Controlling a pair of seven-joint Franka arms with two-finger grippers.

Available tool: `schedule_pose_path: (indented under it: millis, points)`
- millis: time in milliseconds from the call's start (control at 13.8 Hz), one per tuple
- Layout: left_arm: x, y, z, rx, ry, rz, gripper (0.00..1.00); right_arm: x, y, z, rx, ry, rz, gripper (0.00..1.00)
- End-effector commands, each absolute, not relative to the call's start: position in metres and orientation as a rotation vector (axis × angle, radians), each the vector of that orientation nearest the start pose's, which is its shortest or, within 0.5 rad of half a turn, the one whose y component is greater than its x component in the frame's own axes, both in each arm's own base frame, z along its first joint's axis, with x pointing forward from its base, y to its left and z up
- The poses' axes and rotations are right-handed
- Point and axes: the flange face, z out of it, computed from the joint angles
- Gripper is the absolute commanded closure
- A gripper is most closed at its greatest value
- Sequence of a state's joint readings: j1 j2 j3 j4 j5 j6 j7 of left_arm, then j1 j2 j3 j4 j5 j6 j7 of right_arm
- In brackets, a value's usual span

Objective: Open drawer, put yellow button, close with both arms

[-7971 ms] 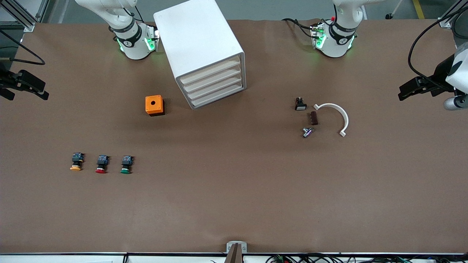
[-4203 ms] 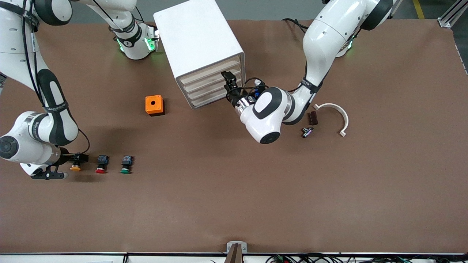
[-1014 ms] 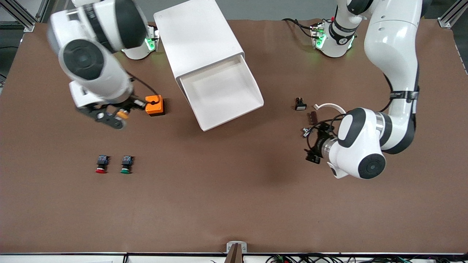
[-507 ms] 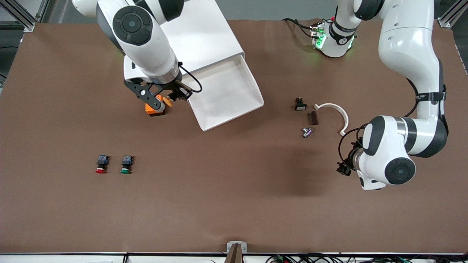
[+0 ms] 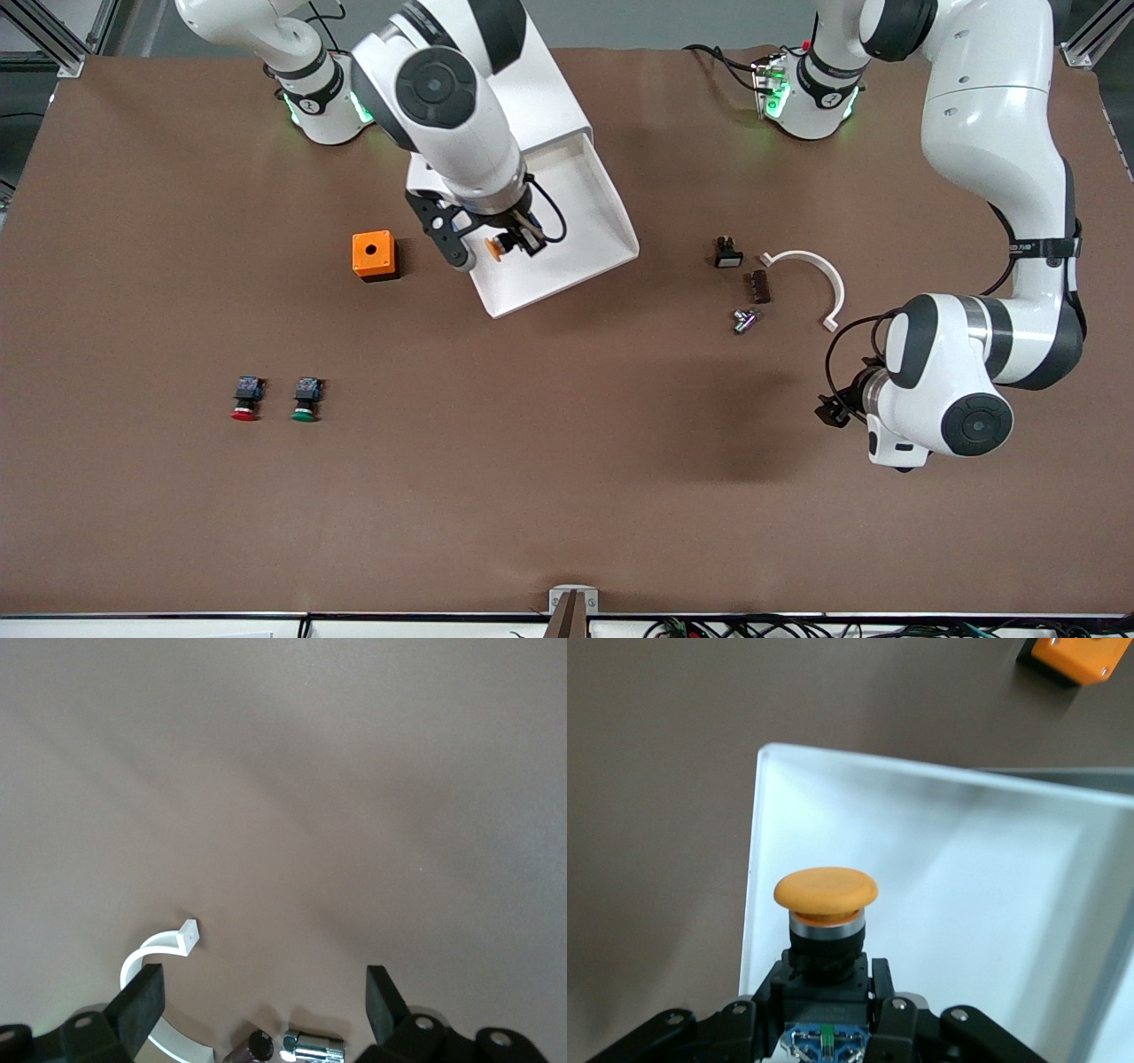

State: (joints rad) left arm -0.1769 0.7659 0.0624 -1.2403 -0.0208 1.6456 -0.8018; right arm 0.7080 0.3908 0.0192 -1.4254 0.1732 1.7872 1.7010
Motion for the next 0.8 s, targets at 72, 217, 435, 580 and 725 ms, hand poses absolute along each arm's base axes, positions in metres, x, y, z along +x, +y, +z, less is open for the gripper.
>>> schedule_pose_path:
  millis: [72,217,435,580,725]
  points:
    - [0.699,-0.095,0.287,-2.797,-0.917,0.467,0.0,0.498,0.468,0.442,-2.646,1.58,0.294,0.93]
    - [0.699,-0.095,0.287,-2.811,-0.884,0.471,0.0,0.5,0.468,0.433,-2.618,1.611,0.365,0.93]
    - [0.698,-0.109,0.29,-2.847,-0.799,0.469,0.0,0.496,0.474,0.416,-2.631,1.644,0.382,0.92]
    - [0.693,-0.136,0.296,-2.87,-0.723,0.452,0.0,0.488,0.483,0.409,-2.655,1.629,0.387,0.91]
    - [0.689,-0.17,0.298,-2.896,-0.646,0.417,0.0,0.487,0.485,0.402,-2.662,1.631,0.391,0.89]
